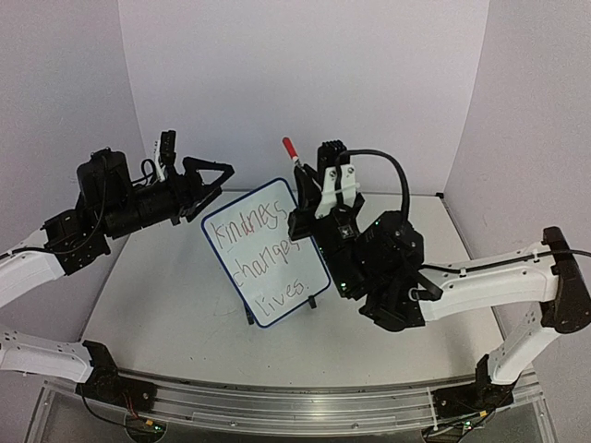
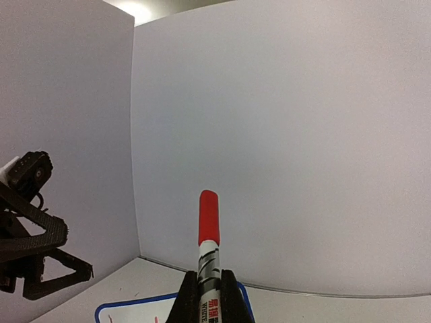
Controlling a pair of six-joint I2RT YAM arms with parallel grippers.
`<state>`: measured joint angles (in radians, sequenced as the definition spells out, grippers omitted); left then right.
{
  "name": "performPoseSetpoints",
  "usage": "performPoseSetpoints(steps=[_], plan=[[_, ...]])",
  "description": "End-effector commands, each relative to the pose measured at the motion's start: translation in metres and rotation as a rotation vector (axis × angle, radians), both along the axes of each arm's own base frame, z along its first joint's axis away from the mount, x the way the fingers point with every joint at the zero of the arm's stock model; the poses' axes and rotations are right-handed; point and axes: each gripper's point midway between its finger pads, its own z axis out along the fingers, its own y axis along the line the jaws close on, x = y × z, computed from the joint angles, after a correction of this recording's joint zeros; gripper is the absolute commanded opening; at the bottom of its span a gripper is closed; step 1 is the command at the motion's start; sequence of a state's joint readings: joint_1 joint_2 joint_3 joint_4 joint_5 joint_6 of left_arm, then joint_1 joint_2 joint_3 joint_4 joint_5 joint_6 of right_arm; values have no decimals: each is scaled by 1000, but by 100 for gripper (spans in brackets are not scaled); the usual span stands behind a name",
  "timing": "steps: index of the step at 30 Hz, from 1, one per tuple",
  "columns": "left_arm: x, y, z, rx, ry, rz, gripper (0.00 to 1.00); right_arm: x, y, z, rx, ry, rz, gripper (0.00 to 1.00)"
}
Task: Write a sentence on the whiteboard
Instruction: Insert the whiteboard marker without the cap into the pen cap.
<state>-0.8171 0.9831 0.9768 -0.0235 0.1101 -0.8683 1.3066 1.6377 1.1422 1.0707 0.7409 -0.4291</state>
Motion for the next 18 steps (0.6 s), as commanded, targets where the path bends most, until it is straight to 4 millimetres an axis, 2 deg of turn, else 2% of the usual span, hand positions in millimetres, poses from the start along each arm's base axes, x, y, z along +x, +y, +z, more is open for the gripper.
performPoseSetpoints(steps=[1, 3, 7, 13, 18], plan=[[-17, -15, 30, 83, -152, -152, 83, -11, -6, 3, 27, 40, 175, 0], [-28, -22, 39, 96, -204, -227, 84, -11, -14, 4, 46, 60, 247, 0], [-39, -29, 44, 139, -269, -314, 86, -7, -33, 5, 124, 143, 399, 0], [-34, -33, 36, 136, -202, -376, 87, -14, -55, 5, 191, 223, 641, 0], [-47, -44, 47, 67, -244, -491, 92, -27, -58, 6, 232, 289, 824, 0]])
